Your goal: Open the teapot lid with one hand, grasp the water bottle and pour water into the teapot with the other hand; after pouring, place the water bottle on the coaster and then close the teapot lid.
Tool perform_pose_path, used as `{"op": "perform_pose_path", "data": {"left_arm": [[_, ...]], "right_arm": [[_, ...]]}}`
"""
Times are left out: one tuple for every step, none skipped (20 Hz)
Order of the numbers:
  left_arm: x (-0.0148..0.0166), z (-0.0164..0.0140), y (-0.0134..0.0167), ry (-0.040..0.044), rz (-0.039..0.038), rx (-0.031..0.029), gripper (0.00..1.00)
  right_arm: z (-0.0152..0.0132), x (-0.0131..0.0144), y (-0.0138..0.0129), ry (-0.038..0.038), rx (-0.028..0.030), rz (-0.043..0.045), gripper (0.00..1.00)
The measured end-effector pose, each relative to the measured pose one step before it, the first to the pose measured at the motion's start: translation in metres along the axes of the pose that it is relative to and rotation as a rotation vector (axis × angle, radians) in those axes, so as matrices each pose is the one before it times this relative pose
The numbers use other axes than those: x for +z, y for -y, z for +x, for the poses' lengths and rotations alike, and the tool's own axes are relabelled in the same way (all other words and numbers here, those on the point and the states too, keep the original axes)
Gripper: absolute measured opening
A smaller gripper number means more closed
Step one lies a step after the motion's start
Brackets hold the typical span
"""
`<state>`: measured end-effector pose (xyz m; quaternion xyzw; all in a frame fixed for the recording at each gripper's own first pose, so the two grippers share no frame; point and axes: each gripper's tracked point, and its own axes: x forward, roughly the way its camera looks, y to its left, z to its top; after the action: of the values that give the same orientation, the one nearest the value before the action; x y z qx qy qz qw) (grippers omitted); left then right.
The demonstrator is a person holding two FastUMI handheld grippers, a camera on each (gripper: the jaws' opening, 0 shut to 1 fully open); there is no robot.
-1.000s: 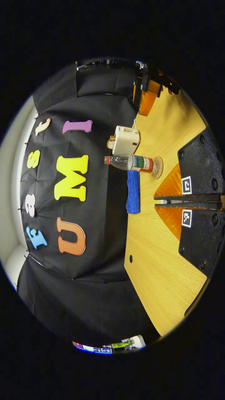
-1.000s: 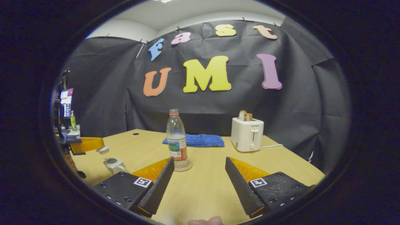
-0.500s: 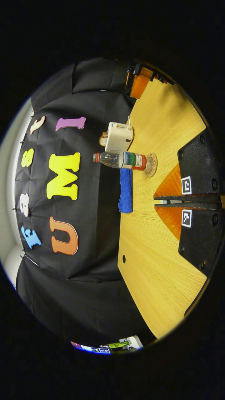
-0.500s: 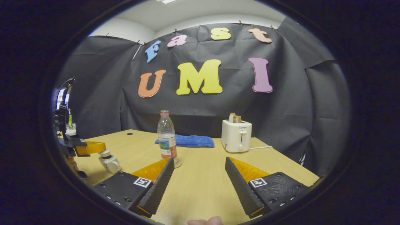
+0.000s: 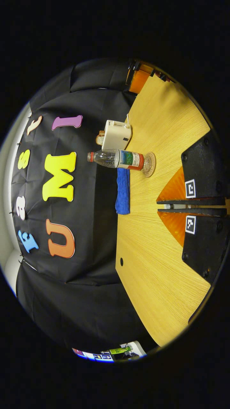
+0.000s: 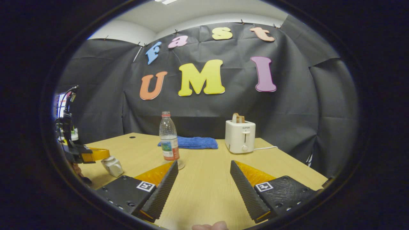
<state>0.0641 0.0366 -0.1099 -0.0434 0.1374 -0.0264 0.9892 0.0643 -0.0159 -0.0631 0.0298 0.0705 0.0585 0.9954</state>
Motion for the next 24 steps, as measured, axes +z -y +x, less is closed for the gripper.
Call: {"op": "perform_pose_path", "data": {"left_arm": [[0.00015, 0.00081, 0.00087, 0.00415, 0.00341, 0.00324, 0.07], [0.00059, 0.00025, -0.00097, 0.00664, -0.00247, 0.00940, 0.08], [0.00350, -0.00092, 0.00000, 0.01166, -0.00363, 0.00611, 0.16], [0.00453, -0.00194, -0.00004, 0.01064, 0.00144, 0.00544, 0.18], [0.00800, -0.00450, -0.00108, 0.02041, 0.00229, 0.01495, 0.49], [0.01173, -0.00451, -0.00199, 0.02865, 0.00019, 0.01913, 0.63], [0.01429, -0.00657, -0.00049, 0.03209, -0.00010, 0.01425, 0.93], [0.01824, -0.00239, 0.00256, 0.04020, -0.00332, 0.00772, 1.00], [0.01890, -0.00533, 0.00298, 0.03960, 0.00014, 0.00441, 1.00], [0.01693, -0.00346, 0.00547, 0.03505, 0.00384, -0.00262, 1.00], [0.01669, -0.00467, 0.00561, 0.02834, 0.00677, -0.00016, 1.00], [0.01279, -0.00435, 0.00602, 0.02005, 0.00988, -0.00543, 1.00], [0.01162, -0.00516, 0.00836, 0.02084, 0.01028, -0.00818, 1.00], [0.00871, -0.00341, 0.00657, 0.01309, 0.00444, -0.00258, 1.00], [0.00849, -0.00495, 0.00728, 0.01445, 0.00277, -0.00858, 1.00], [0.00678, -0.00389, 0.00468, 0.00988, 0.00369, 0.00172, 1.00], [0.00480, -0.00345, 0.00252, 0.01277, 0.00401, 0.00578, 1.00], [0.00345, -0.00304, 0.00412, 0.00828, 0.00116, -0.00136, 1.00], [0.00003, -0.00052, 0.00750, 0.00348, -0.00111, -0.00800, 1.00], [-0.00081, -0.00238, 0.00554, -0.00232, 0.00009, -0.00756, 1.00], [-0.00144, -0.00195, 0.00306, -0.00179, 0.00340, -0.01138, 1.00], [0.00005, -0.00119, 0.00202, -0.00197, 0.00172, -0.00663, 1.00], [-0.00065, -0.00134, 0.00049, -0.00157, -0.00276, -0.00451, 1.00], [0.00015, -0.00145, -0.00023, -0.00055, -0.00528, -0.00008, 1.00]], "right_arm": [[-0.00079, 0.00191, -0.00003, 0.00311, -0.00045, 0.00119, 0.98], [-0.00121, 0.00096, 0.00154, 0.00432, -0.00044, 0.00130, 0.98], [-0.00116, 0.00220, 0.00042, 0.00487, -0.00061, 0.00200, 0.98], [-0.00253, 0.00132, 0.00110, 0.00437, -0.00316, 0.00247, 0.97], [-0.00051, 0.00192, 0.00083, 0.00415, -0.00369, 0.00236, 0.98], [-0.00038, 0.00100, 0.00105, 0.00255, -0.00699, 0.00208, 0.97], [-0.00014, 0.00278, 0.00092, 0.00418, -0.00494, 0.00420, 0.97], [-0.00129, 0.00283, -0.00039, 0.00371, -0.00471, 0.00703, 0.97], [-0.00040, 0.00391, -0.00052, 0.00542, -0.00427, 0.00794, 0.97], [-0.00091, 0.00612, -0.00118, 0.00801, -0.00558, 0.00512, 0.98], [-0.00128, 0.00962, 0.00173, 0.01611, -0.01353, -0.00005, 0.98], [-0.00123, 0.01248, 0.00084, 0.02406, -0.01165, 0.00095, 0.97], [-0.00147, 0.01409, -0.00106, 0.02562, -0.00437, -0.00123, 0.98], [-0.00236, 0.01172, -0.00337, 0.02328, -0.00070, -0.00406, 0.96], [-0.00347, 0.01229, -0.00138, 0.02264, -0.00528, -0.00777, 0.96], [-0.00392, 0.00927, 0.00226, 0.01850, -0.01180, -0.01296, 0.98], [-0.00346, 0.00746, 0.00106, 0.01456, -0.01371, -0.01298, 0.98], [-0.00384, 0.00440, -0.00120, 0.01000, -0.01071, -0.01117, 0.98], [-0.00442, 0.00217, -0.00090, 0.00229, -0.00571, -0.00641, 0.96], [-0.00361, -0.00187, -0.00236, -0.00747, -0.00162, -0.00098, 0.98], [-0.00368, -0.00343, -0.00135, -0.01045, -0.00161, -0.00148, 0.98], [-0.00315, 0.00034, 0.00019, -0.00291, -0.00273, -0.00458, 0.98], [-0.00180, 0.00047, 0.00061, 0.00005, -0.00711, -0.00356, 0.98], [-0.00164, -0.00020, 0.00193, -0.00001, -0.01164, -0.00296, 0.98]]}}
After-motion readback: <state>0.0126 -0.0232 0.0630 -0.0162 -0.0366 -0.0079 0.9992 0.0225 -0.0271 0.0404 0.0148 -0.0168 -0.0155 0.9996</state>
